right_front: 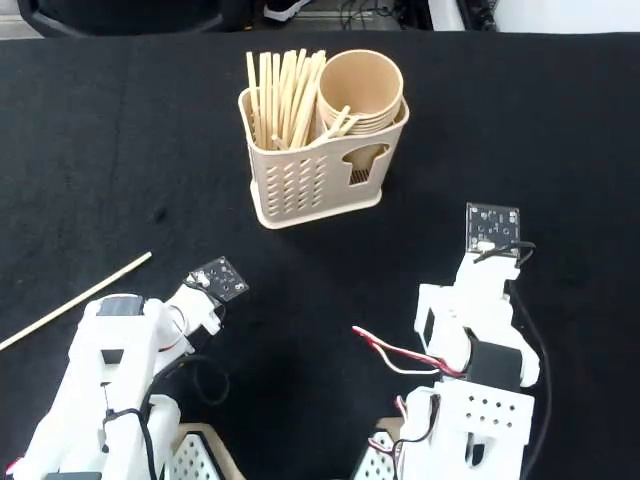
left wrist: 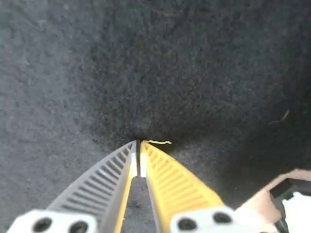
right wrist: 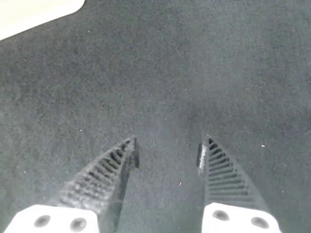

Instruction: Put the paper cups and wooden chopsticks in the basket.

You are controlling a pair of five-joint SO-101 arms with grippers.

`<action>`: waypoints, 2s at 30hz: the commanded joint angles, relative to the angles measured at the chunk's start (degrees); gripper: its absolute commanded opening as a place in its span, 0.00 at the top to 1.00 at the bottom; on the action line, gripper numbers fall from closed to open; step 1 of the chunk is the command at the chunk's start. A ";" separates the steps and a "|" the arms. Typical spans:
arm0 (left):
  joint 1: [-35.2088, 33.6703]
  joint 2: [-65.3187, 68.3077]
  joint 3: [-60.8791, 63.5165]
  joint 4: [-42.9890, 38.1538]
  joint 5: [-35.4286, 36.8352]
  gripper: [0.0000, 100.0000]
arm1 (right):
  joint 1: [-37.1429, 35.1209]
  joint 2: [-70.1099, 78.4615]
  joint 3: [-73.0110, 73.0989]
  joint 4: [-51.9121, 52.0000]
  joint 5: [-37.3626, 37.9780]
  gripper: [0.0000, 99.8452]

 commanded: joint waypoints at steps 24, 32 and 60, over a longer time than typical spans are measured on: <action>0.75 0.53 5.14 1.32 0.35 0.97 | -7.21 -0.48 -1.36 -1.05 -0.53 0.79; 0.31 0.70 5.23 1.32 0.35 0.97 | -12.22 -0.48 -3.47 -1.14 -0.53 0.79; 0.66 0.53 5.23 1.58 0.26 0.97 | -10.02 -0.48 9.63 -17.67 -8.00 0.79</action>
